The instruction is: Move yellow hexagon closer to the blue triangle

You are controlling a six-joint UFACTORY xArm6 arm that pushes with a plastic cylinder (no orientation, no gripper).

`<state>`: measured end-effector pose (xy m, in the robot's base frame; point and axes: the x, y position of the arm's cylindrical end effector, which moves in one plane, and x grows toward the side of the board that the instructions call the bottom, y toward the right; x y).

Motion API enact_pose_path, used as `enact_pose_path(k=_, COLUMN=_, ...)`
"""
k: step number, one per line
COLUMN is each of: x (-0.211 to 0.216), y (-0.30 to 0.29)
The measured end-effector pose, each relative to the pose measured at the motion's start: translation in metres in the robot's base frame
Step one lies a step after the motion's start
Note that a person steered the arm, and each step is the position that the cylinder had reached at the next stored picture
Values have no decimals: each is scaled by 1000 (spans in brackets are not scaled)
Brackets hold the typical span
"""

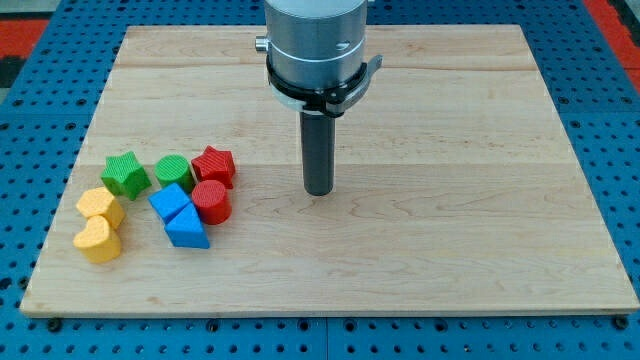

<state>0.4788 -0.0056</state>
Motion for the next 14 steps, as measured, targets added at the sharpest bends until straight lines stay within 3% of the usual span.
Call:
enact_pose_path(k=2, x=0, y=0)
enact_pose_path(k=3, x=26, y=5)
enact_pose_path(k=4, x=88, y=2)
enact_pose_path(k=5, x=135, y=-77)
enact_pose_path(k=6, x=138, y=-173)
enact_pose_path(k=7, x=119, y=-281)
enact_pose_path(k=8, x=67, y=-296)
enact_pose_path(k=10, x=21, y=-229)
enact_pose_path(k=11, x=21, y=-208)
enact_pose_path(k=12, x=38, y=-232)
enact_pose_path(k=14, x=48, y=-194)
